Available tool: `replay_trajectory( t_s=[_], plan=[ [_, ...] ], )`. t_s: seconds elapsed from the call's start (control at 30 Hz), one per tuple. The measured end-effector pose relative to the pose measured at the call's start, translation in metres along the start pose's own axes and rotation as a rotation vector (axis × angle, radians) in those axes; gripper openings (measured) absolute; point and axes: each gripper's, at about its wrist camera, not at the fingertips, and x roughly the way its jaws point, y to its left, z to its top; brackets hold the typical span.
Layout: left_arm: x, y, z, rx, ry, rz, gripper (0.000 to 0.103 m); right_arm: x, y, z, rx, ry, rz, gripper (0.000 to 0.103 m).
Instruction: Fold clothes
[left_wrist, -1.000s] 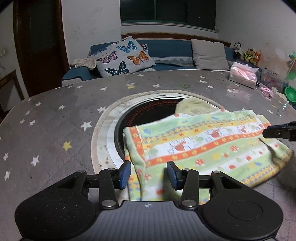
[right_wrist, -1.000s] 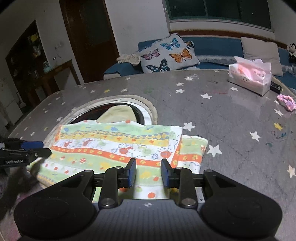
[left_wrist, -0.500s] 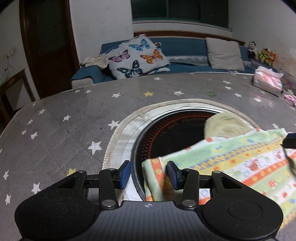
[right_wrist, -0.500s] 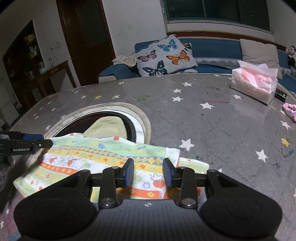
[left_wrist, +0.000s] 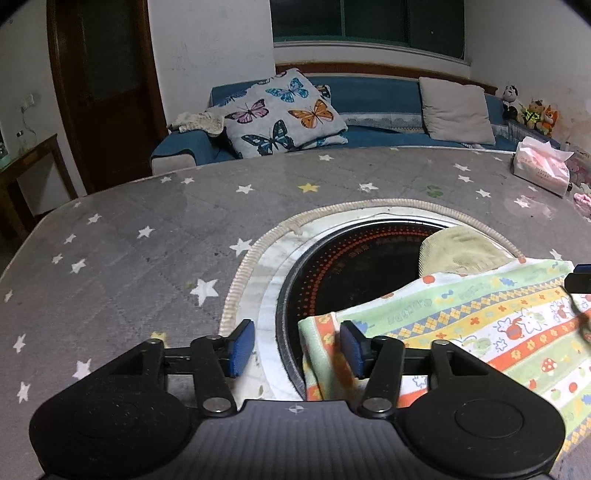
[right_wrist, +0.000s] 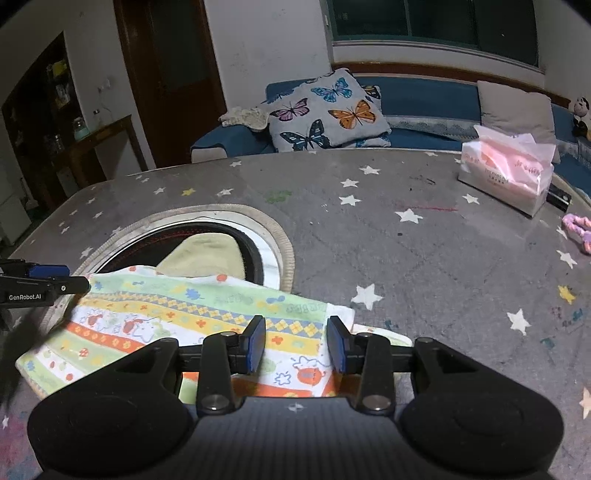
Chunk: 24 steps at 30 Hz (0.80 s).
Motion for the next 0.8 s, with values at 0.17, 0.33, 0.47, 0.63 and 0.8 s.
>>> replay_trajectory(
  t_s=[0.17,0.33,0.47,0.63,0.8],
  plan=[
    [-0.014,0.007,-0.004,-0.018,-0.009,-0.003,0.065,-0.014,0.018,-0.003,-0.051,0.002,0.034,0.043],
    [-0.026,0.019,-0.012,-0.054,-0.008,0.003,0.068,-0.025,0.053,-0.008,-0.129,0.006,0.111,0.045],
    [-0.033,0.031,-0.017,-0.095,-0.006,0.011,0.07,-0.028,0.092,-0.014,-0.222,0.021,0.183,0.046],
    [-0.041,0.045,-0.022,-0.138,-0.002,0.003,0.071,-0.026,0.146,-0.022,-0.346,0.035,0.275,0.046],
    [-0.045,0.053,-0.026,-0.188,0.006,-0.036,0.073,-0.016,0.192,-0.032,-0.457,0.06,0.332,0.046]
  ],
)
